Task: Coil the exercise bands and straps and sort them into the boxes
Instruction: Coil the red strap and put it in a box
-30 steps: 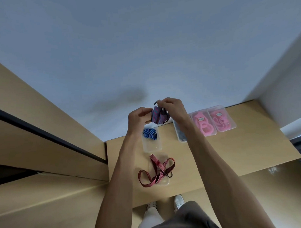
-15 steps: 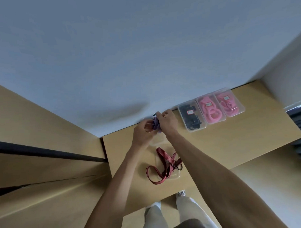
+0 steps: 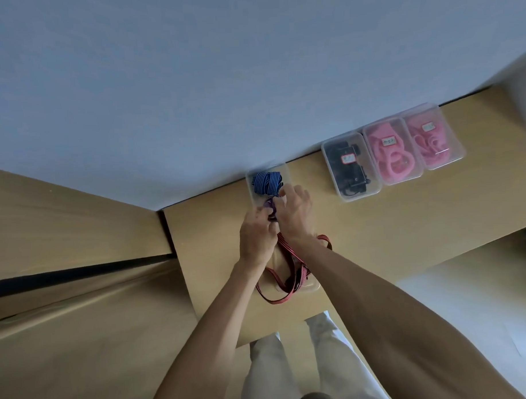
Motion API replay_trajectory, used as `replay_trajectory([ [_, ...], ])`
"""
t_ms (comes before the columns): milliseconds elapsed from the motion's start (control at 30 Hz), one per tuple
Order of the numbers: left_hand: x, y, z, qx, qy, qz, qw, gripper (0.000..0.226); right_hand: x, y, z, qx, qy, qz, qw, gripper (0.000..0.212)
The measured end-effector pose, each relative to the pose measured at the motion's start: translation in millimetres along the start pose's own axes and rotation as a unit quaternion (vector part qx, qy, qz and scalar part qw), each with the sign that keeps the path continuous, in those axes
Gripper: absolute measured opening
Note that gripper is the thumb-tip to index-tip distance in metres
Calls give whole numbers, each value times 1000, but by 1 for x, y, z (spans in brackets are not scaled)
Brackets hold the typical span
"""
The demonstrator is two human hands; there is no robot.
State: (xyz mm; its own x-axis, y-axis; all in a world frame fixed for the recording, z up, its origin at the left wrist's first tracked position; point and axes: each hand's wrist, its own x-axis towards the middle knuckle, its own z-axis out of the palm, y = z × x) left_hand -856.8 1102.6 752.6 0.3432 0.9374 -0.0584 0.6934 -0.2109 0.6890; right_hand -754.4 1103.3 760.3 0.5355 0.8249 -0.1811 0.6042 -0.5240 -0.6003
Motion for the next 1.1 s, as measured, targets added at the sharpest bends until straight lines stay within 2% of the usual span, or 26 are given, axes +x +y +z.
replay_trajectory([
  [67, 4, 2, -4, 12, 27, -1, 1000, 16, -4, 0, -3, -32, 5, -46, 998, 12],
  [133, 7, 1, -8, 40, 31, 6, 999, 18, -5, 6, -3, -86, -48, -76, 992, 15],
  [200, 8, -2, -12, 71, 14, 28, 997, 30, -7, 14, -4, -127, -107, -87, 982, 27],
  [233, 9, -4, -14, 79, 11, 28, 996, 35, -10, 16, -5, -128, -109, -88, 982, 31],
  [367, -7, -11, -21, 50, 89, -61, 993, 15, -39, 25, -15, -45, 14, -4, 999, 38],
  [400, -18, -9, -23, 41, 95, -90, 990, 14, -47, 29, -18, -38, 21, 24, 999, 39],
  [467, -45, -9, -21, 42, 46, -133, 989, 14, -63, 38, -23, -54, -12, 66, 996, 34],
  [567, -81, -9, -7, 58, -76, -108, 990, 8, -79, 53, -25, -80, -74, 117, 987, 25],
  [633, -91, -6, 5, 61, -124, -92, 986, 6, -85, 62, -21, -86, -92, 132, 983, 28],
  [767, -95, -4, 32, 127, -162, -67, 976, 26, -92, 79, -8, -111, -155, 114, 975, 42],
  [900, -85, -2, 43, 153, -182, -80, 968, 8, -88, 89, -3, -161, -175, 62, 969, 49],
  [1000, -76, 7, 42, 115, -188, -137, 966, 13, -80, 79, -11, -172, -195, 108, 960, 27],
  [1100, -70, 22, 24, 76, -177, -183, 964, 11, -69, 62, -33, -103, -218, 207, 948, 27],
])
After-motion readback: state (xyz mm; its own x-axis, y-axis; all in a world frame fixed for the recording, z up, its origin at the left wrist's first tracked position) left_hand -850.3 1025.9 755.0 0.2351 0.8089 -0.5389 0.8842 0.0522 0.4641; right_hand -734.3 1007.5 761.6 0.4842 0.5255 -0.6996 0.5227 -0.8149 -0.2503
